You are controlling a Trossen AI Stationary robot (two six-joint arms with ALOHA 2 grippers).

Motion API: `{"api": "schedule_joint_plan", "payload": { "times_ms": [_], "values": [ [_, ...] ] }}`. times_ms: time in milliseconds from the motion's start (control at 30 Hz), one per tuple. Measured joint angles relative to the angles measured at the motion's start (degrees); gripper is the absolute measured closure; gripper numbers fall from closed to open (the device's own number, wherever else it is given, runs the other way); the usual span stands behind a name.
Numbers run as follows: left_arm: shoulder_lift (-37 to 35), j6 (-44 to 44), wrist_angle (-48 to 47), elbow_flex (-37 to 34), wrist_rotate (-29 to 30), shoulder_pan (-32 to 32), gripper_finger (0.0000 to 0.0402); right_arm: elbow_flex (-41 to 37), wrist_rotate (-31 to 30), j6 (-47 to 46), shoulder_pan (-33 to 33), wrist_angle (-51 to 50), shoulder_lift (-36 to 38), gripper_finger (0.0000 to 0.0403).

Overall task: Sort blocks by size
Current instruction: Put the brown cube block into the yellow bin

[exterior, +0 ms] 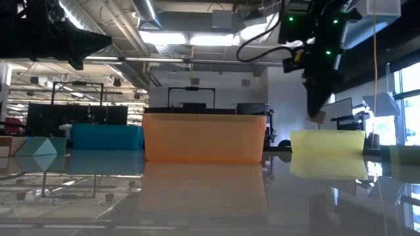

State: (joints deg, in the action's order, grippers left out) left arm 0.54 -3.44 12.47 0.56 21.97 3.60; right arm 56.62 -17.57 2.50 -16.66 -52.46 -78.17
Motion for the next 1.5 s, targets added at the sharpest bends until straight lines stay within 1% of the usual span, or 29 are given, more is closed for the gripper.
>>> {"api": "schedule_joint_plan", "payload": {
  "times_ms": [167, 400, 500, 633, 767, 1100, 1167, 1267, 1400, 1500],
  "values": [
    [-0.02, -0.05, 0.00, -0.01, -0.02, 0.00, 0.0400, 1.16, -3.93, 2.54, -11.88, 4.96, 1.52, 0.0263],
    [-0.02, -0.74, -0.02, -0.02, 0.00, 0.00, 0.0400, 0.87, -3.69, 2.42, -28.01, 12.48, 1.02, 0.0262],
    [-0.02, -0.76, -0.02, -0.02, 0.00, 0.02, 0.0400, 0.33, -1.40, 2.31, -32.96, 14.96, 1.02, 0.0262],
    [-0.02, -1.08, -0.02, 0.00, -0.01, 0.00, 0.0400, -1.91, 2.91, 2.29, -37.72, 19.27, 1.02, 0.0262],
    [-0.02, -1.01, -0.04, 0.00, -0.02, 0.00, 0.0400, -4.62, 5.53, 2.28, -40.49, 22.25, 1.02, 0.0262],
    [-0.02, 0.47, -0.04, 0.00, -0.02, 0.00, 0.0400, -8.08, 5.67, 2.28, -41.16, 26.17, 1.02, 0.0259],
    [-0.02, 1.33, -0.04, 0.00, 0.00, 0.00, 0.0400, -8.08, 5.66, 2.28, -41.16, 26.30, 1.02, 0.0247],
    [-0.02, 1.37, -0.04, 0.00, -0.02, 0.02, 0.0400, -8.08, 5.65, 2.28, -41.16, 26.09, 1.02, 0.0215],
    [-0.02, -0.08, -0.13, -0.01, -0.02, 0.01, 0.0400, -8.08, 5.65, 2.28, -41.16, 26.15, 1.02, 0.0171],
    [-0.01, -1.23, -0.14, 0.00, -0.01, 0.02, 0.0400, -7.26, 5.86, 2.70, -41.11, 25.77, 1.04, 0.0148]
  ]
}}
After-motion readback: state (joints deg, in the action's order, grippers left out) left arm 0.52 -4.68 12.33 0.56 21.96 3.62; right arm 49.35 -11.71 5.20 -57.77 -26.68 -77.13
